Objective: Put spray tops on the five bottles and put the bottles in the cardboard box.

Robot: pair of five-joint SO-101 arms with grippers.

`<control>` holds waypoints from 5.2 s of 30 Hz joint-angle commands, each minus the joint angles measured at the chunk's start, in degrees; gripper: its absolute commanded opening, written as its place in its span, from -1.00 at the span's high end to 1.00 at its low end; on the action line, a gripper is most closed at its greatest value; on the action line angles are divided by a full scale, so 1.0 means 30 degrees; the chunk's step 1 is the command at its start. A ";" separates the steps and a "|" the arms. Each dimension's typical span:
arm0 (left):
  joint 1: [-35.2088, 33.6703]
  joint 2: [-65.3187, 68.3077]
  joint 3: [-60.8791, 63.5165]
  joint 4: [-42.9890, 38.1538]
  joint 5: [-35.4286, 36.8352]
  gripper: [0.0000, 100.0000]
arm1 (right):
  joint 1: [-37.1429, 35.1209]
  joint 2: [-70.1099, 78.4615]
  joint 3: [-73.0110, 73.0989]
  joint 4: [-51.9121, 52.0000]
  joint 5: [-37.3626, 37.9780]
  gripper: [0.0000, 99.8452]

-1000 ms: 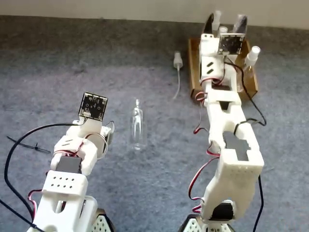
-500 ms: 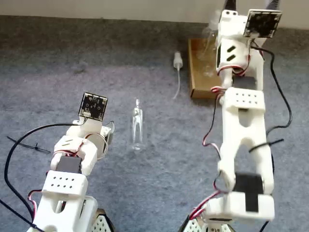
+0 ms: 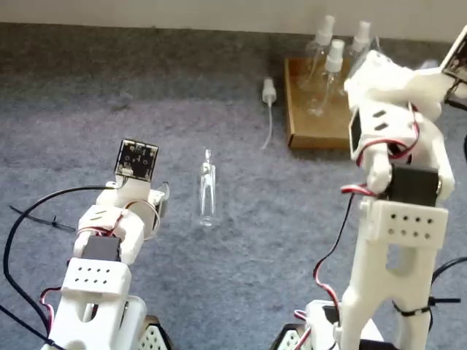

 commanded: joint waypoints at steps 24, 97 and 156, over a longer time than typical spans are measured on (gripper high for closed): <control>-0.0190 -0.0161 -0.0103 -0.0352 -0.0147 0.64 | -0.8747 1.6894 -0.3004 -0.3766 0.1963 0.37; -0.0777 -0.0220 -0.0132 -0.0440 -0.0147 0.64 | -0.8806 2.4806 -0.8484 -0.1158 0.2051 0.96; -0.2066 -0.0190 -0.0132 -0.0879 -0.0059 0.64 | -0.8396 1.6337 -0.6168 1.5370 0.5070 0.99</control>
